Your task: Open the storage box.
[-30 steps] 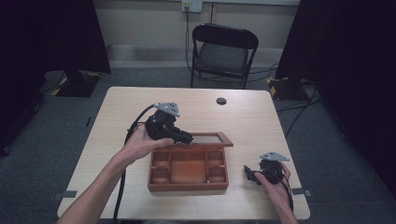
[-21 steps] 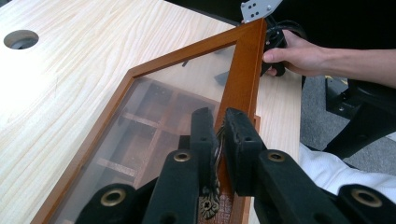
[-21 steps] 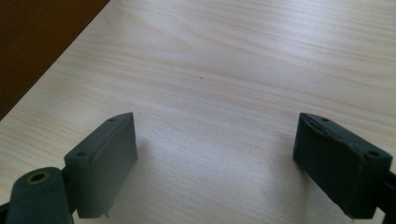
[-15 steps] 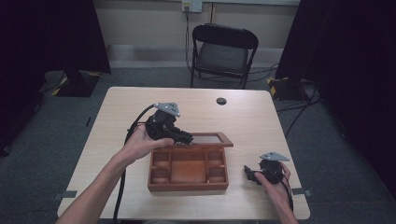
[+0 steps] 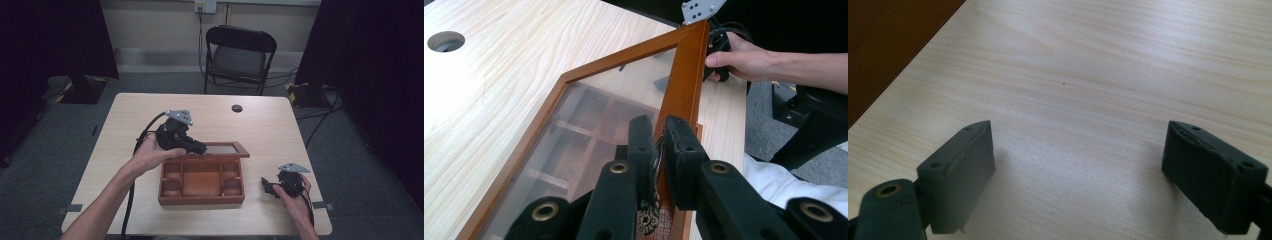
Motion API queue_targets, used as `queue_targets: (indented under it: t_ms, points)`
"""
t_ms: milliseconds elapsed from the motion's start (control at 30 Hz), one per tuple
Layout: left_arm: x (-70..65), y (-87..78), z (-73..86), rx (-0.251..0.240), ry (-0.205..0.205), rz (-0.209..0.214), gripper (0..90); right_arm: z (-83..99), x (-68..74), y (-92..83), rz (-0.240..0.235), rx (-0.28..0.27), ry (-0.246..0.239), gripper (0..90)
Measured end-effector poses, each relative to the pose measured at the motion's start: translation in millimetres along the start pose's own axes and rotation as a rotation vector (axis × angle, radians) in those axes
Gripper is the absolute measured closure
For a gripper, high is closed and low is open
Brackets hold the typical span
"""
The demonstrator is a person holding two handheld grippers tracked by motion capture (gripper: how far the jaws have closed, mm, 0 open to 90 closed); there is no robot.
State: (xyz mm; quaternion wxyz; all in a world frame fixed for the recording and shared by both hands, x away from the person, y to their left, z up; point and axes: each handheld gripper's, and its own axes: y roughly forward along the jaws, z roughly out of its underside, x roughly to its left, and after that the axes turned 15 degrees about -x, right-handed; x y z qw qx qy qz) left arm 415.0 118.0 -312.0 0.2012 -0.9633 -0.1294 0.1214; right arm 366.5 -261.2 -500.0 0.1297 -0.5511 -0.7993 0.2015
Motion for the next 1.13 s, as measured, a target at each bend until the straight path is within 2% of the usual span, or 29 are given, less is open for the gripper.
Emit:
queue_targets:
  t_ms: [833, 1133]
  points:
    - [1.4, -0.2, -1.0, 0.013, 0.012, 0.008, 82.4, 0.0, -0.1, 0.1, -0.001, -0.001, -0.001, 12.5]
    - [1.3, 0.3, -0.1, 0.006, 0.001, 0.013, 82.4, 0.0, -0.2, 0.2, -0.002, -0.001, -0.002, 12.5]
